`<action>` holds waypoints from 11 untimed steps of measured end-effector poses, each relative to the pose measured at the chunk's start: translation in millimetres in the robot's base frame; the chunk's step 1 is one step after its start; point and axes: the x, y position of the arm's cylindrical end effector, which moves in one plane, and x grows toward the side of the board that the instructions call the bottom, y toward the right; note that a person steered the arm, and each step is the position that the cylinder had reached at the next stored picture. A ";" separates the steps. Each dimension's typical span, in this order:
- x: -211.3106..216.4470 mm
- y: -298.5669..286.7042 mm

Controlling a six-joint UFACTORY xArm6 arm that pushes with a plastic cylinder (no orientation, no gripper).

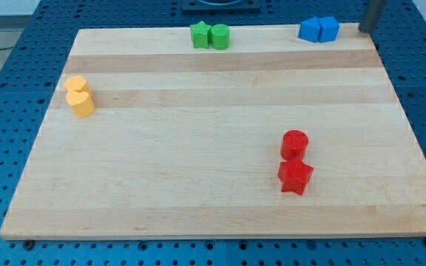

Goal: Push the blue triangle away from the blue cube

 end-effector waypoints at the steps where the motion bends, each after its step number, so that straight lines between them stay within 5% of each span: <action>1: -1.9 -1.1; 6: 7.7 -164.9; 11: 71.3 -135.6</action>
